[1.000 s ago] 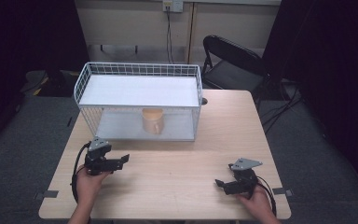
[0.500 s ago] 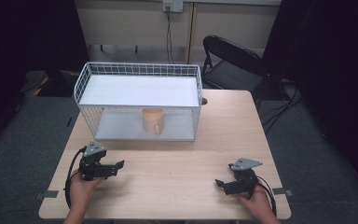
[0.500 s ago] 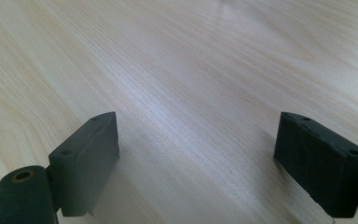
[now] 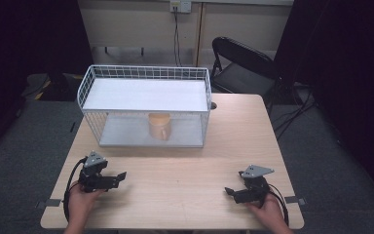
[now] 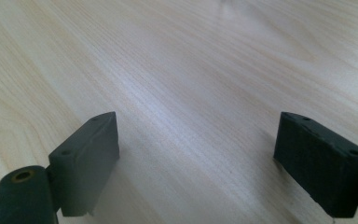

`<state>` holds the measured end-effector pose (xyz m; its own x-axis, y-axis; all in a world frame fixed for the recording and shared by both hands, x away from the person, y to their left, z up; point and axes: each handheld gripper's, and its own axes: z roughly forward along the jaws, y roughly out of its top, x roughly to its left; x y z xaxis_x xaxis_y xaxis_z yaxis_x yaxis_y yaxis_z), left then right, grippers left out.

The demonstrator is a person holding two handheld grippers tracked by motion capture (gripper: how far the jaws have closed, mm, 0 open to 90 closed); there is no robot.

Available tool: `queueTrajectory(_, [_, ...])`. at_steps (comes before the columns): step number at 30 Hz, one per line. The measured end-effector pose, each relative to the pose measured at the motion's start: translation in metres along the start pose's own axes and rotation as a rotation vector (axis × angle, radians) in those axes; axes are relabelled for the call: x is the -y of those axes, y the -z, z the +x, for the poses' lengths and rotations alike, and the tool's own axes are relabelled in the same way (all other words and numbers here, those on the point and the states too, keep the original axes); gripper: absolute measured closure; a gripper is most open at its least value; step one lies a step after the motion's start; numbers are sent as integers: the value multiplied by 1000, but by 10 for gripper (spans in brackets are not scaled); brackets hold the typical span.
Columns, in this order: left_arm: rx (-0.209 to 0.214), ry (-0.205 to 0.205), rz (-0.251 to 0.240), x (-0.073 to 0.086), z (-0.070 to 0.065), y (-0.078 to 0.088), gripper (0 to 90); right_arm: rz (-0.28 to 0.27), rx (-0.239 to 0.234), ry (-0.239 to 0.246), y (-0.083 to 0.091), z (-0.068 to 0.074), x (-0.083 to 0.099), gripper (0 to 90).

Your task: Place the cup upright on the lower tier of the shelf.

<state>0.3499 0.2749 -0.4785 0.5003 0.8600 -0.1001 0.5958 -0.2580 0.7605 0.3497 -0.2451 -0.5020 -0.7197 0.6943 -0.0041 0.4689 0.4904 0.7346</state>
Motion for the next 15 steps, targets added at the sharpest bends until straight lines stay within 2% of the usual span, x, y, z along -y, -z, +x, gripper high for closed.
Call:
queueTrajectory(6, [5, 3, 17, 5, 2, -2, 104, 0, 0, 0, 0, 0, 0, 132])
queueTrajectory(13, [1, -26, 43, 10, 1, -6, 93, 0, 0, 0, 0, 0, 0, 132])
queueTrajectory(15, [15, -27, 51, 13, 0, -9, 88, 0, 0, 0, 0, 0, 0, 132])
